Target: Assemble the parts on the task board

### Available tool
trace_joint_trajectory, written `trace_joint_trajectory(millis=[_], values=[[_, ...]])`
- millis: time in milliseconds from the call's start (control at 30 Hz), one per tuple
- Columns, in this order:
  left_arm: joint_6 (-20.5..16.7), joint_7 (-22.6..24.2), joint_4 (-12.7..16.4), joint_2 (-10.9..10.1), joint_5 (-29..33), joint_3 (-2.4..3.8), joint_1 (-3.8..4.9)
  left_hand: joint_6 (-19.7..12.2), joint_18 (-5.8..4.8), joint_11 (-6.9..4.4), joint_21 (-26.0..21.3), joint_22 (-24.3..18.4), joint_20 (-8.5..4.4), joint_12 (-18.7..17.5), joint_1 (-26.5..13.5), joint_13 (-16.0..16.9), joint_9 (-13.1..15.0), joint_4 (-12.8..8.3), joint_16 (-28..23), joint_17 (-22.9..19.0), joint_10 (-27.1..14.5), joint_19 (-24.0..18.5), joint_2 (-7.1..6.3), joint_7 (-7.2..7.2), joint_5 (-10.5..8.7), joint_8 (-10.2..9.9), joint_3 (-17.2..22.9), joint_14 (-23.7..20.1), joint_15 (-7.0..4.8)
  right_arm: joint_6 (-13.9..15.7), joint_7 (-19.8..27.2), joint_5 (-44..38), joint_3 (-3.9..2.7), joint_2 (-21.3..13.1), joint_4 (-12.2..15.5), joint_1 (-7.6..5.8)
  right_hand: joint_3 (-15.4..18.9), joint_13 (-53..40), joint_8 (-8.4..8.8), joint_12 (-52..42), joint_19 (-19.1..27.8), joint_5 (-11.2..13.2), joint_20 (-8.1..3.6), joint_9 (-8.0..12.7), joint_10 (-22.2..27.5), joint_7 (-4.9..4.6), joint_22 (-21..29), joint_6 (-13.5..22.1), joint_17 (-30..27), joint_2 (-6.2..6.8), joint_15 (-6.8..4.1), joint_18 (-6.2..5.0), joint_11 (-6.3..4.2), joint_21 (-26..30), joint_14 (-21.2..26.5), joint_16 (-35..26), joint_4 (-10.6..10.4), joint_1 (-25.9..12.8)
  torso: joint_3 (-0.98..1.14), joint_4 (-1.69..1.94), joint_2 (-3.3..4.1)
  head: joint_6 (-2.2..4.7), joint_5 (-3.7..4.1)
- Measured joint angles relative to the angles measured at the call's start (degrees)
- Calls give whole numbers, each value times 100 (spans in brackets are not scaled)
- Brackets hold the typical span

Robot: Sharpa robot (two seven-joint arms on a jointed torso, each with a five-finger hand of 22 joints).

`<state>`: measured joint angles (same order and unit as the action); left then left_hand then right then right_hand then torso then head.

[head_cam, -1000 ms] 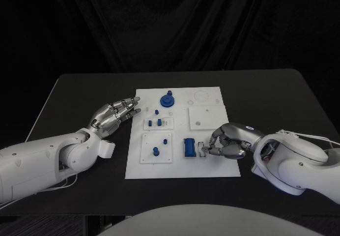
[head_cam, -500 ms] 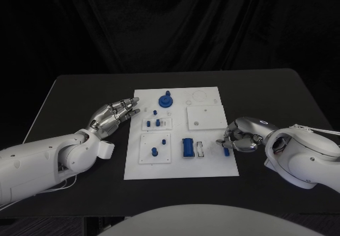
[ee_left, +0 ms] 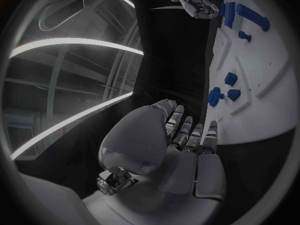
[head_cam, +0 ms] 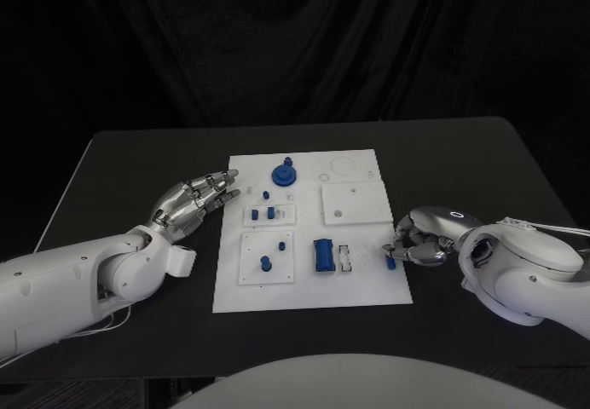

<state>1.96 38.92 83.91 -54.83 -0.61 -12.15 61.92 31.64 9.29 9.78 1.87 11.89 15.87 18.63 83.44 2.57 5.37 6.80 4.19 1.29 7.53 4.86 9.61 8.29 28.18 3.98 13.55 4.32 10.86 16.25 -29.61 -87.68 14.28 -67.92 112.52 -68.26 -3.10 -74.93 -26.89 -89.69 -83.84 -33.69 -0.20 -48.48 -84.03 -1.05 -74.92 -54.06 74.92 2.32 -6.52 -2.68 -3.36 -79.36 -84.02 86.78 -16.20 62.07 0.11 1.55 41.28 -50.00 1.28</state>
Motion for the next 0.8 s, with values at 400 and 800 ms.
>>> trace_joint_trajectory(millis=[400,800], values=[[3,0,-16,12,0,0,-2,0,0,-1,0,-1,0,0,0,0,-1,0,0,0,-1,0,0,0,0,0,0,0,0,-75,-154,-164,0,120,-31,49,0,1,24,0,0,0,0,20,12,0,0,0,-1,32,0,0,12,27,0,-25,0,32,12,-18,9,0,-14],[8,0,-17,17,0,0,-3,0,1,-1,0,-1,22,0,0,-1,-2,-24,0,4,-1,22,0,0,0,0,25,0,0,-321,-368,-291,-18,284,-76,93,-40,1,405,0,-21,22,62,299,12,-89,0,74,-1,85,65,0,112,60,14,-48,40,162,9,-18,-9,0,-27]])
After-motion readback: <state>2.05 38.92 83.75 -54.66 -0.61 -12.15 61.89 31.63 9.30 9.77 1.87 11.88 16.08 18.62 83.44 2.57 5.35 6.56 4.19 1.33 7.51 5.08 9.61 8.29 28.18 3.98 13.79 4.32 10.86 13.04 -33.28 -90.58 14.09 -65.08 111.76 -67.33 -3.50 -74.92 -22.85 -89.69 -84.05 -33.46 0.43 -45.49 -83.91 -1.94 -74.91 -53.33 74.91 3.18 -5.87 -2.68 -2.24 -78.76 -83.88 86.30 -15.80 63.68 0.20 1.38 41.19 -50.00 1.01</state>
